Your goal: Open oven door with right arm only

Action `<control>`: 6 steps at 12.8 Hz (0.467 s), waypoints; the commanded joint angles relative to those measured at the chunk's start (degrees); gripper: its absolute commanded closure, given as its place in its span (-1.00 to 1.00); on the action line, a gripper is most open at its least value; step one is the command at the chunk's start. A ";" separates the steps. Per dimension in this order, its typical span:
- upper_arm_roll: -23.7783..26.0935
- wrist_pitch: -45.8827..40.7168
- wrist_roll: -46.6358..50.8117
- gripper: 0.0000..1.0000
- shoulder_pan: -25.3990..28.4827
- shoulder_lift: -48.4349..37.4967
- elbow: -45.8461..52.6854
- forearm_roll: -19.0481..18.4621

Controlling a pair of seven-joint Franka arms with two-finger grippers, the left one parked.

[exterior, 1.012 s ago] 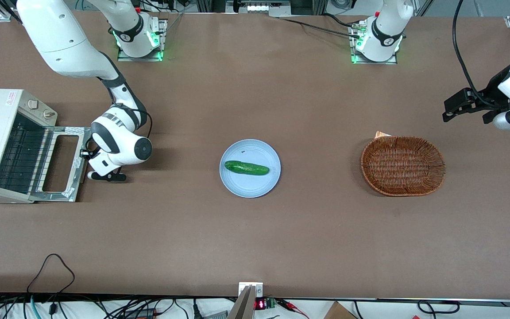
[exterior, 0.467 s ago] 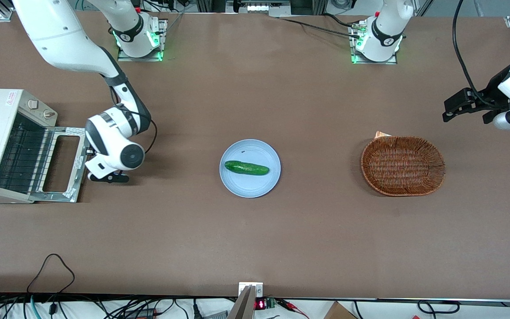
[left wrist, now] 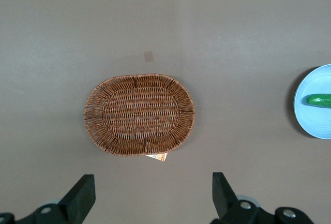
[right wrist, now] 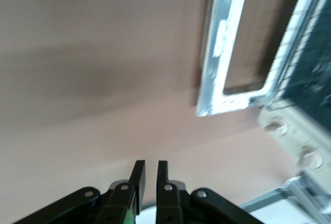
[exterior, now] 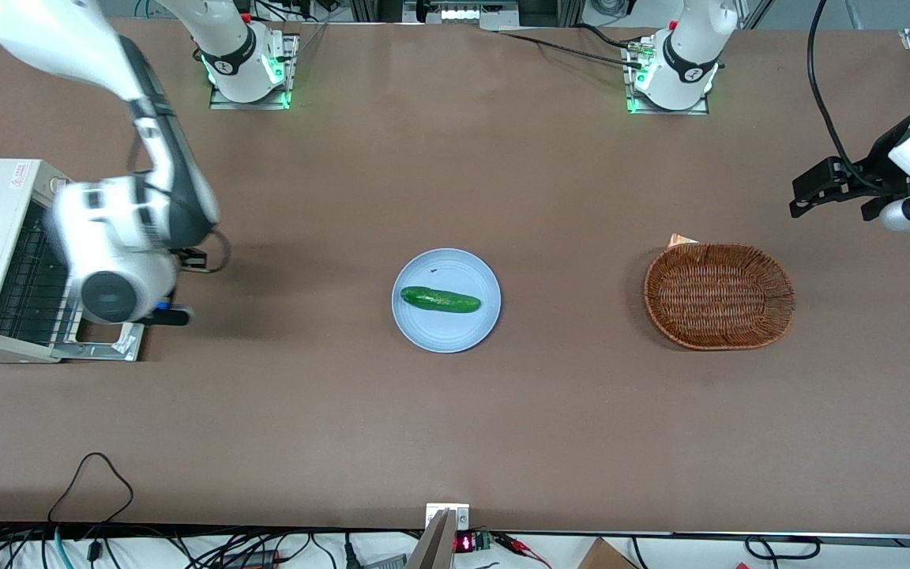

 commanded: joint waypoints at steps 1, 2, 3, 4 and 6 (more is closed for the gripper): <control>0.33 -6.28 -2.15 0.27 -4.99 1.30 8.24 10.30; 0.50 -7.60 -2.15 -0.35 -6.30 1.21 9.74 13.38; 0.50 -7.44 -2.15 -0.98 -6.84 -0.70 10.01 14.80; 0.50 -7.18 -2.59 -0.99 -6.93 -2.12 9.93 14.47; 0.41 -3.60 -8.01 -0.99 -7.02 -5.89 7.14 13.85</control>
